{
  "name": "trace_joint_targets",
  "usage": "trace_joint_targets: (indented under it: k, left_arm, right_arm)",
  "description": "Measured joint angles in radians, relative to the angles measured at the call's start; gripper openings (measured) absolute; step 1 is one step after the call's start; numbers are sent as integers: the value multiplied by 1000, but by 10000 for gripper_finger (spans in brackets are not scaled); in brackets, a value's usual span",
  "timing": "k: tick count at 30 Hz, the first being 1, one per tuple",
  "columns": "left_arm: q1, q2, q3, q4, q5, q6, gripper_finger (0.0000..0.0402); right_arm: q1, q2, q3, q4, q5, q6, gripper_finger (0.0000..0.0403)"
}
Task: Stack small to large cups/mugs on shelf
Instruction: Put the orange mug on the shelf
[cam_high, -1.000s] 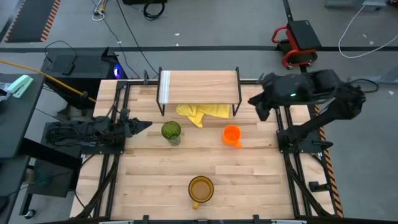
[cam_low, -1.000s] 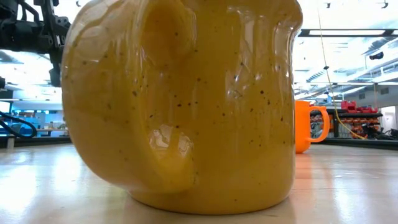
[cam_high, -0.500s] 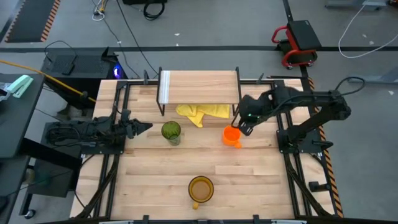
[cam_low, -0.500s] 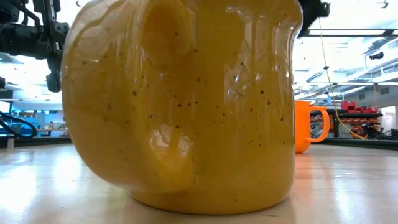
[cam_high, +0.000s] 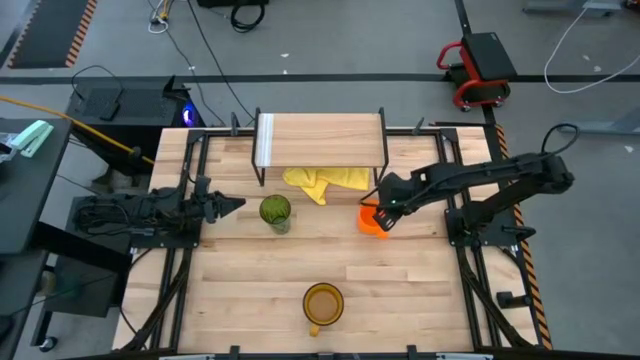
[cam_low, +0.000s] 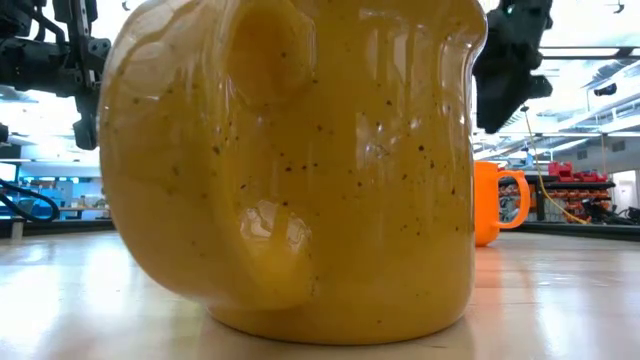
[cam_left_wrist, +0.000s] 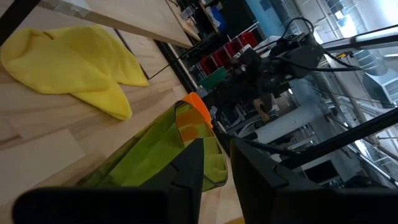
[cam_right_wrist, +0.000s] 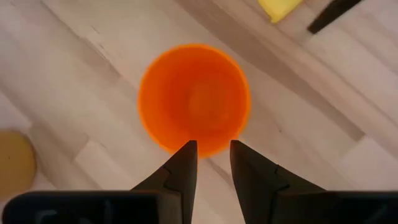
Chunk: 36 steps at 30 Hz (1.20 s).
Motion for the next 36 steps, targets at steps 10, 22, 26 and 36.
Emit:
trace_joint_targets:
  k: [10, 22, 26, 36]
  left_arm:
    - [0, 0, 0, -24, 0, -11, 84]
    - [0, 0, 0, -23, 0, -11, 91]
    - [0, 0, 0, -23, 0, -11, 88]
    - [0, 0, 0, -23, 0, -11, 85]
  right_arm:
    - [-78, 54, -85, 124, 17, 11, 102]
    - [-102, 53, -78, 117, 38, -31, 98]
    - [-102, 62, -78, 111, 29, -35, 99]
    - [-75, 63, -118, 115, 6, -40, 98]
